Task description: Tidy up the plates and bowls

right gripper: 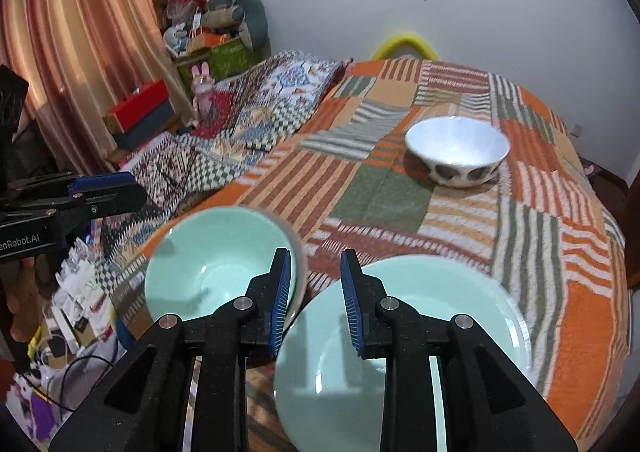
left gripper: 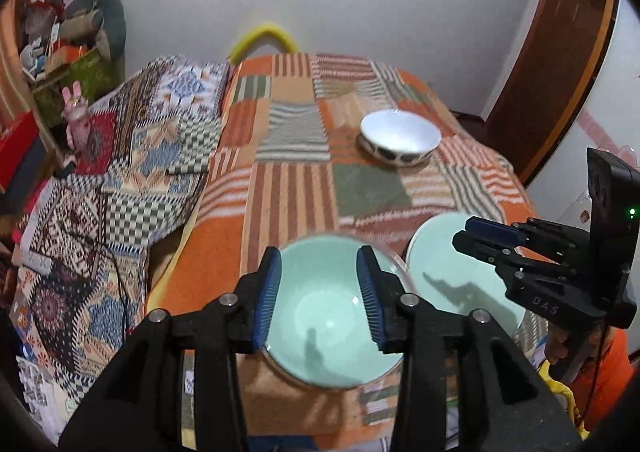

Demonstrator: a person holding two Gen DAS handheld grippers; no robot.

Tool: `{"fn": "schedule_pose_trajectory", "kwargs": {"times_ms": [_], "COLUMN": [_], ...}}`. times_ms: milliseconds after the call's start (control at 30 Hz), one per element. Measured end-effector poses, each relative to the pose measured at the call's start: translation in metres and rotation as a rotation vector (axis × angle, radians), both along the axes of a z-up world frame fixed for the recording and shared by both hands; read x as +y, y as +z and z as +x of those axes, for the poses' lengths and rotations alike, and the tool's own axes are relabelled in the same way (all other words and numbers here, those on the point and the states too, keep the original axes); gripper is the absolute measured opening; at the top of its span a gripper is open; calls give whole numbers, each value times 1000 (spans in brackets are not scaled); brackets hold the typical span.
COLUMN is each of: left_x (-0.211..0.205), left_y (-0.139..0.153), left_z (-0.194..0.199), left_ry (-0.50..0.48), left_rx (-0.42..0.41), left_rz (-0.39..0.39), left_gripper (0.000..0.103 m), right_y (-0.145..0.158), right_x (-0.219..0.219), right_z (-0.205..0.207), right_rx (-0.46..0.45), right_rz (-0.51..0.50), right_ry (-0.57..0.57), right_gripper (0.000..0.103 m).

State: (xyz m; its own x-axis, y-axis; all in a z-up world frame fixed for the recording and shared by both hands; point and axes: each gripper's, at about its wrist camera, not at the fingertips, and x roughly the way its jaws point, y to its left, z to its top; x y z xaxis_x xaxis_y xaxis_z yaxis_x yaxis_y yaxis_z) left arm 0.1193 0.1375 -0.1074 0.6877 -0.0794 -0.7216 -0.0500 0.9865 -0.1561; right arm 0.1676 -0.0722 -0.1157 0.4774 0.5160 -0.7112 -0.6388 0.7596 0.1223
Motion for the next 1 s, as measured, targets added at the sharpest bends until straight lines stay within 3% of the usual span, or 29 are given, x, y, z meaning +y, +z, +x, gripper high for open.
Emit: {"fn": "schedule_pose_trajectory", "kwargs": {"times_ms": [133, 267, 467, 667, 1000], "left_x": [-9, -19, -28, -37, -44], "left_y": [20, 35, 40, 29, -21], "left_z": [15, 37, 91, 150, 238], "left_ry": [-17, -42, -73, -106, -141], "left_rx": [-32, -55, -28, 20, 111], "left_rz": [8, 10, -8, -22, -81], "left_gripper": [48, 56, 61, 61, 60], "right_y": [21, 40, 54, 49, 9], "right_x": [-17, -37, -59, -75, -79], "right_z": [15, 31, 63, 103, 160], "right_rx": [-36, -79, -95, -62, 23], "right_rz": [14, 31, 42, 44, 48], "right_ry": [-36, -86, -144, -194, -224], "right_gripper": [26, 38, 38, 38, 38]}}
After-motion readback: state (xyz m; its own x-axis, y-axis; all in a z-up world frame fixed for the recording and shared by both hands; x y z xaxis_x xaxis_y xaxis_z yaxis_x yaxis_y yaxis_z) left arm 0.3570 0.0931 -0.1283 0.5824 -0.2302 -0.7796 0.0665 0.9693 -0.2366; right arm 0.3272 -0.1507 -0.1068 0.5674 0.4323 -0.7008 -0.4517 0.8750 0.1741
